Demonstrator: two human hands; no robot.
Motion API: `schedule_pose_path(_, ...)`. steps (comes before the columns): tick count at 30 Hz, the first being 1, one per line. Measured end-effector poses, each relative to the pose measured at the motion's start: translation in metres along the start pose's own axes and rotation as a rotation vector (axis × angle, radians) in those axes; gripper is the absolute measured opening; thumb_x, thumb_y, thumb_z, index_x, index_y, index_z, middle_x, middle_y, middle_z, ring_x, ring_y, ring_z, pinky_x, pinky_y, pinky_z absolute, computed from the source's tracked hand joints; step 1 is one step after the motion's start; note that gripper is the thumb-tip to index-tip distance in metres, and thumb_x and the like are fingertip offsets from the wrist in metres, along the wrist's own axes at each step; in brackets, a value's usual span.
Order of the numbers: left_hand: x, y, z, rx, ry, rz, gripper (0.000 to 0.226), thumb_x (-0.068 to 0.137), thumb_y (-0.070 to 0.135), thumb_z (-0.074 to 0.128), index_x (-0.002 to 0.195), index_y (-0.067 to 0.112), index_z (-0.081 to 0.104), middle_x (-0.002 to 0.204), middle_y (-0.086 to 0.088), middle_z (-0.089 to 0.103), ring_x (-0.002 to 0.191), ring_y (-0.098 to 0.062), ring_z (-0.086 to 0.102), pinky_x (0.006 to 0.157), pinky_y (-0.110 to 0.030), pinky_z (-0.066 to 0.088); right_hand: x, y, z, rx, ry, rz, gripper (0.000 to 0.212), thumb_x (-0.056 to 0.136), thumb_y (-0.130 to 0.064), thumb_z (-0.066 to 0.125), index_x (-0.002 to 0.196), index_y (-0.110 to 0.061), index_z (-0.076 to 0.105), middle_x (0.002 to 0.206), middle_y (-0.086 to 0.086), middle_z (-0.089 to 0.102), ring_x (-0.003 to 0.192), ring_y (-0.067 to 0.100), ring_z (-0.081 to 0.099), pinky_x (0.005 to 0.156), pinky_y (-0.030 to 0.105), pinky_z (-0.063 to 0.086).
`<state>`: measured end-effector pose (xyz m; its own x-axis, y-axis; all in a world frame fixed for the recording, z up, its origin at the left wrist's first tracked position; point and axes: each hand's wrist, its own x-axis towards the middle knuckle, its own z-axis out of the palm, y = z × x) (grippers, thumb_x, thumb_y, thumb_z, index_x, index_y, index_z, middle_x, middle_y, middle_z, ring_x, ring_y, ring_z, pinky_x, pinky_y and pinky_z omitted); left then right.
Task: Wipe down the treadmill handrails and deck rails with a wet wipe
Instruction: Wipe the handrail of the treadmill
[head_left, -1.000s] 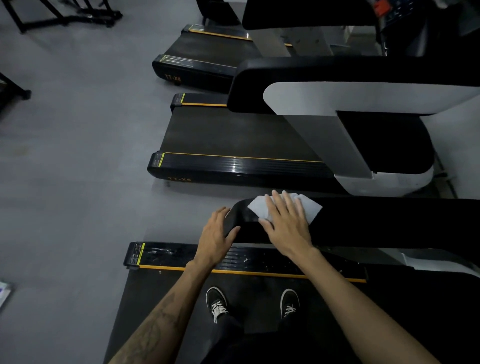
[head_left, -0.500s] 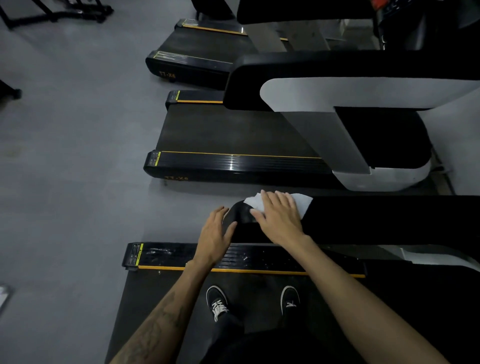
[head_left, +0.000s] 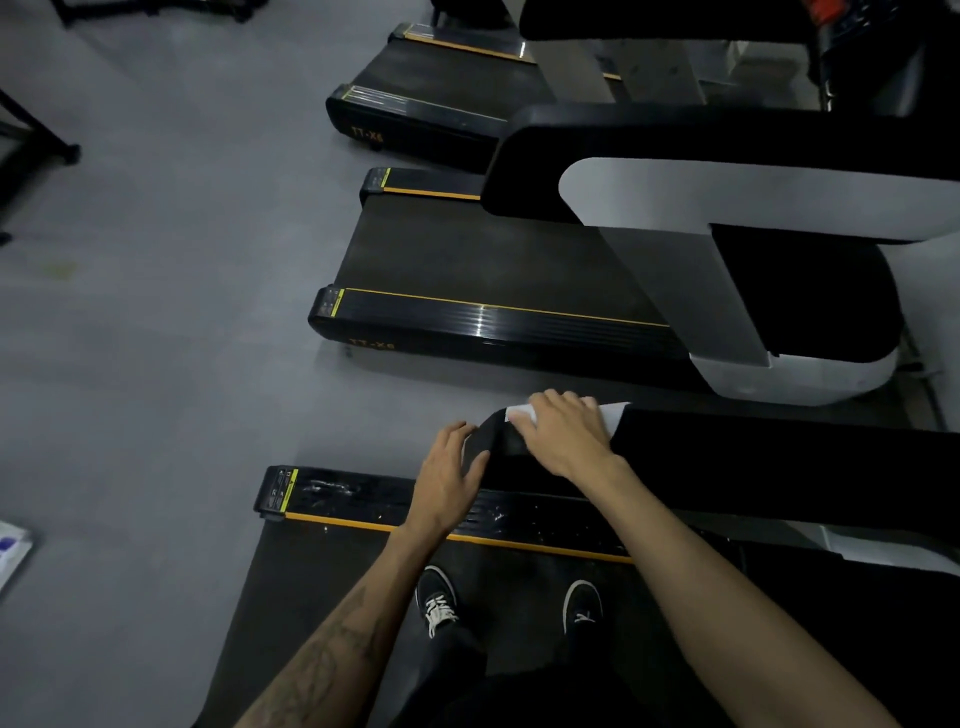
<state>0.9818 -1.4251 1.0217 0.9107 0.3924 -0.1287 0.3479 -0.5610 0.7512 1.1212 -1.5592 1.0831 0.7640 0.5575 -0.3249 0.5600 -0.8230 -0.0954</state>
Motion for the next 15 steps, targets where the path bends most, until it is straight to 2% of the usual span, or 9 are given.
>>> schedule_pose_path(4, -0.003, -0.008, -0.004, -0.009, 0.012, -0.022, 0.046, 0.104, 0.03, 0.059, 0.145, 0.012, 0.05, 0.148, -0.003, 0.049, 0.135, -0.014, 0.048, 0.112, -0.031, 0.04, 0.001, -0.038, 0.008, -0.13, -0.028, -0.156, 0.057, 0.106, -0.057, 0.026, 0.135, -0.021, 0.059, 0.135, 0.003, 0.058, 0.124, 0.027, 0.051, 0.103, 0.046, 0.034)
schedule_pose_path(7, -0.004, -0.014, -0.009, -0.014, 0.02, -0.038, 0.047, 0.104, 0.032, 0.058, 0.146, 0.014, 0.049, 0.149, -0.001, 0.048, 0.137, -0.013, 0.046, 0.112, -0.03, 0.039, -0.011, -0.024, 0.011, -0.118, 0.021, -0.255, 0.051, 0.105, -0.055, 0.03, 0.141, -0.026, 0.053, 0.138, -0.001, 0.055, 0.125, 0.024, 0.049, 0.105, 0.042, 0.034)
schedule_pose_path(9, -0.004, -0.018, -0.012, -0.013, 0.026, -0.04, 0.048, 0.104, 0.033, 0.058, 0.147, 0.015, 0.048, 0.15, -0.002, 0.048, 0.138, -0.013, 0.046, 0.114, -0.035, 0.041, -0.007, -0.006, 0.007, -0.099, 0.027, -0.19, 0.051, 0.106, -0.055, 0.03, 0.139, -0.025, 0.054, 0.136, 0.002, 0.059, 0.122, 0.026, 0.054, 0.102, 0.043, 0.038)
schedule_pose_path(12, -0.005, -0.02, -0.014, -0.021, 0.029, -0.059, 0.048, 0.104, 0.033, 0.058, 0.147, 0.015, 0.048, 0.151, -0.002, 0.048, 0.139, -0.014, 0.045, 0.113, -0.035, 0.041, 0.01, -0.002, -0.004, -0.101, -0.019, -0.021, 0.061, 0.106, -0.057, 0.026, 0.119, -0.014, 0.067, 0.122, 0.011, 0.068, 0.111, 0.032, 0.062, 0.094, 0.045, 0.045)
schedule_pose_path(13, -0.005, -0.02, -0.014, -0.02, 0.024, -0.063, 0.047, 0.104, 0.031, 0.058, 0.147, 0.014, 0.048, 0.15, -0.003, 0.048, 0.139, -0.015, 0.045, 0.114, -0.035, 0.041, 0.015, -0.01, -0.005, -0.106, -0.036, -0.017, 0.059, 0.107, -0.055, 0.026, 0.115, -0.014, 0.068, 0.119, 0.012, 0.069, 0.109, 0.033, 0.063, 0.092, 0.045, 0.046)
schedule_pose_path(15, -0.005, -0.02, -0.012, -0.019, 0.011, -0.06, 0.047, 0.104, 0.028, 0.059, 0.147, 0.012, 0.049, 0.149, -0.005, 0.049, 0.139, -0.018, 0.046, 0.115, -0.037, 0.041, 0.02, -0.035, -0.005, -0.157, -0.081, -0.079, 0.049, 0.108, -0.047, 0.03, 0.119, -0.016, 0.067, 0.123, 0.013, 0.067, 0.111, 0.033, 0.062, 0.094, 0.045, 0.047)
